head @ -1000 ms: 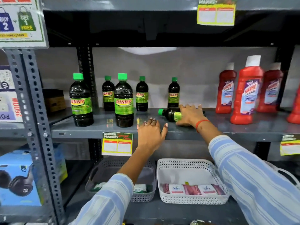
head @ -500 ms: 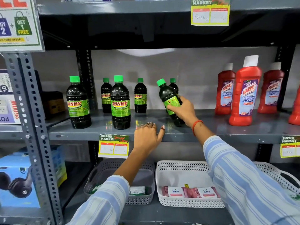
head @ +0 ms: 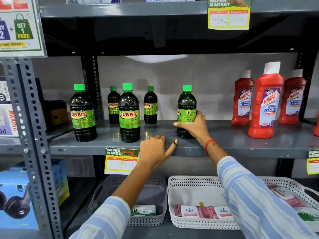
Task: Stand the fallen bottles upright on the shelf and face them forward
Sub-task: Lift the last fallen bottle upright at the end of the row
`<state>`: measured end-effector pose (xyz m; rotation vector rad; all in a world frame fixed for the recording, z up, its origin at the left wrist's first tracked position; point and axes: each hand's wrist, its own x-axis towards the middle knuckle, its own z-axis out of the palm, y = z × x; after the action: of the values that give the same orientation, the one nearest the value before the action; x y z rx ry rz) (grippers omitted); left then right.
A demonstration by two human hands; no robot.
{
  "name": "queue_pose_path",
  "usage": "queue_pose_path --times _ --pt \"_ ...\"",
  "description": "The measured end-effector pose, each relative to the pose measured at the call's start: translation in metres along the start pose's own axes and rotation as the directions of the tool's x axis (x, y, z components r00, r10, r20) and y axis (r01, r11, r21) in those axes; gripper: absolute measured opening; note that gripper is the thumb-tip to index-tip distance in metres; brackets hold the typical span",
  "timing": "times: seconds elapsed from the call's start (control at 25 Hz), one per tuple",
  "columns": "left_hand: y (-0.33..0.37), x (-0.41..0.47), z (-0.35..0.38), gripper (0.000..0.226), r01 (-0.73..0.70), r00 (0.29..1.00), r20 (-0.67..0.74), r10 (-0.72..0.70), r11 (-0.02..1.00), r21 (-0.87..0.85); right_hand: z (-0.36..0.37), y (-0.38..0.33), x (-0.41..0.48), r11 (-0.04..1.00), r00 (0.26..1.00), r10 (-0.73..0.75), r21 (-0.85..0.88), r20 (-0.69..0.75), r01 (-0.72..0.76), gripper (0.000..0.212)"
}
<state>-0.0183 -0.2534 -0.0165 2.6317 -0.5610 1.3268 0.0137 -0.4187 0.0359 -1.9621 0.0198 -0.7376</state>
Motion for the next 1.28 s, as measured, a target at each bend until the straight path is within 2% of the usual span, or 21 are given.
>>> queue_pose_path --times 0.08,0.2,0.32,0.44,0.48,0.6,0.72,1.08,1.2,1.28 --pt "-0.004 -0.003 0.001 0.054 0.014 0.999 -0.049 -0.012 0.999 0.033 0.000 0.001 0.002 0.999 1.000 0.003 0.053 0.000 -0.003 0.083" --pt "-0.005 -0.006 0.011 0.051 0.020 0.993 -0.117 -0.017 1.000 0.021 -0.003 0.003 0.003 0.980 0.997 0.005 0.198 0.078 -0.020 0.068" --pt "-0.004 -0.005 0.013 0.052 0.020 0.991 -0.131 -0.020 1.000 0.004 0.000 0.003 0.005 0.980 0.992 -0.001 0.198 0.125 -0.024 0.058" --pt "-0.004 -0.006 0.012 0.051 0.024 0.989 -0.148 -0.025 1.000 -0.009 0.003 0.004 0.005 0.998 0.997 -0.034 0.049 0.068 0.030 0.090" --pt "-0.004 -0.006 0.013 0.052 0.026 0.988 -0.152 -0.027 1.000 -0.008 0.003 0.005 0.005 0.998 0.997 -0.035 0.057 0.071 0.031 0.092" --pt "-0.005 -0.006 0.013 0.053 0.032 0.989 -0.142 -0.030 0.999 0.008 0.001 0.002 0.001 0.986 0.988 -0.028 0.165 0.151 0.003 0.075" --pt "-0.004 -0.006 0.014 0.054 0.027 0.990 -0.141 -0.025 1.000 0.012 0.000 0.000 -0.002 0.981 0.976 -0.060 0.192 0.211 0.019 0.062" --pt "-0.005 -0.007 0.014 0.057 0.025 0.994 -0.110 -0.025 1.000 0.006 -0.007 -0.003 -0.018 0.972 0.962 -0.033 0.234 0.269 -0.032 0.046" --pt "0.002 0.005 0.001 0.059 0.157 0.987 0.031 -0.155 0.985 -0.072 -0.009 -0.001 -0.021 0.963 0.951 -0.034 0.263 0.306 -0.050 0.042" --pt "0.006 0.022 -0.006 0.054 0.249 0.954 0.234 -0.188 0.931 -0.267 -0.013 0.001 -0.020 0.965 0.948 -0.037 0.257 0.315 -0.048 0.036"
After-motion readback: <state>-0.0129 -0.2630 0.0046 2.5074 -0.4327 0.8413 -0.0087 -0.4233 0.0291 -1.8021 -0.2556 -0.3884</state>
